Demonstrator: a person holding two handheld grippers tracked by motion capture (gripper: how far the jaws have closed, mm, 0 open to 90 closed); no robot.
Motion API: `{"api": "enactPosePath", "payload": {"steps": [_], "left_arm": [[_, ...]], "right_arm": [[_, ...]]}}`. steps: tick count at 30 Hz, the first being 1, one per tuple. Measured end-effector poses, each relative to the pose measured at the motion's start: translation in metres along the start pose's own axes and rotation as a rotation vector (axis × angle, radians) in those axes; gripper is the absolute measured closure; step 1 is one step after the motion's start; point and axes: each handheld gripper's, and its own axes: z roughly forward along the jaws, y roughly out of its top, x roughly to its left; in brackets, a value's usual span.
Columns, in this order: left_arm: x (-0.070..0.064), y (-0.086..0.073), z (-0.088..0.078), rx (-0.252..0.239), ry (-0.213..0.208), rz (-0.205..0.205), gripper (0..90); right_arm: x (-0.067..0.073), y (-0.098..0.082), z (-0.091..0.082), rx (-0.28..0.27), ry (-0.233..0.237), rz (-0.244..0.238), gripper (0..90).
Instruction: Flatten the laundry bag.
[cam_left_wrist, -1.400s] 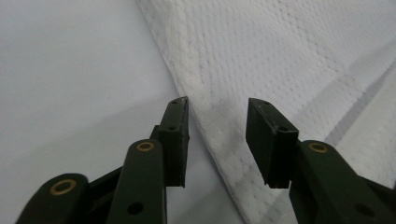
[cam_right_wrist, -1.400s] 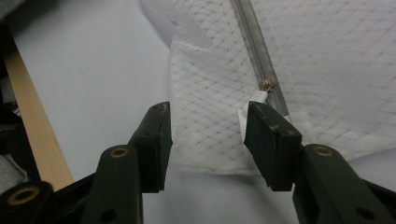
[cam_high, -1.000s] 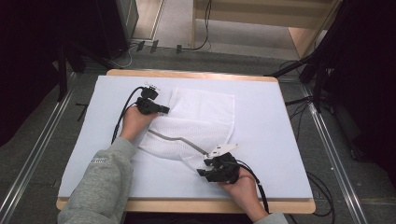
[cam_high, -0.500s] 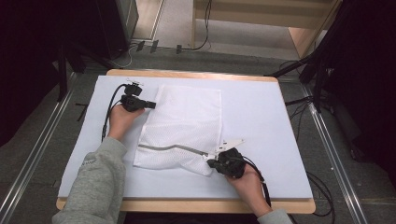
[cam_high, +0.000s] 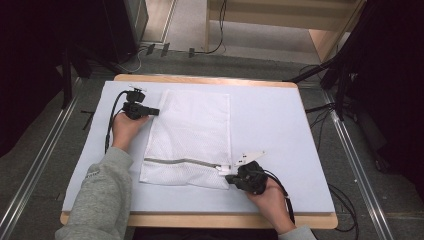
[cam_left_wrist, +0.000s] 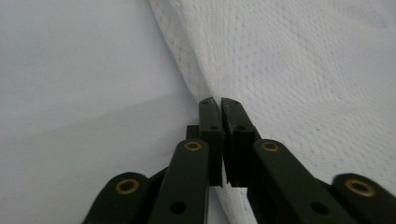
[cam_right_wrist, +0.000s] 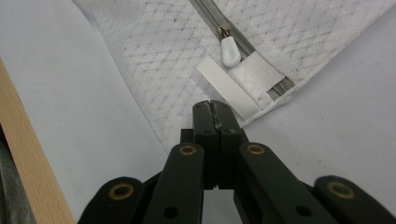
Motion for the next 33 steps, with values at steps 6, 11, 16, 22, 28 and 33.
{"api": "enactPosePath", "payload": {"steps": [6,11,16,22,28,33], "left_arm": [[-0.009,0.0,-0.01,0.0,-0.037,0.049,69.6],[-0.02,-0.003,-0.022,0.002,-0.06,0.089,59.7],[-0.034,-0.011,-0.031,0.001,-0.072,0.126,54.5],[-0.05,-0.021,-0.037,0.013,-0.073,0.162,49.8],[-0.064,-0.034,-0.046,0.014,-0.089,0.189,48.5],[-0.07,-0.043,-0.053,0.009,-0.088,0.195,47.6]], "right_arm": [[-0.004,0.004,-0.004,-0.057,0.012,-0.002,83.3],[-0.007,0.006,-0.007,-0.083,0.013,0.001,72.7],[-0.012,0.009,-0.009,-0.109,0.025,0.008,63.3],[-0.015,0.011,-0.007,-0.097,0.043,0.029,60.0],[-0.007,0.008,-0.009,-0.094,0.06,0.023,61.7],[0.003,0.003,-0.01,-0.097,0.063,0.016,61.8]]}}
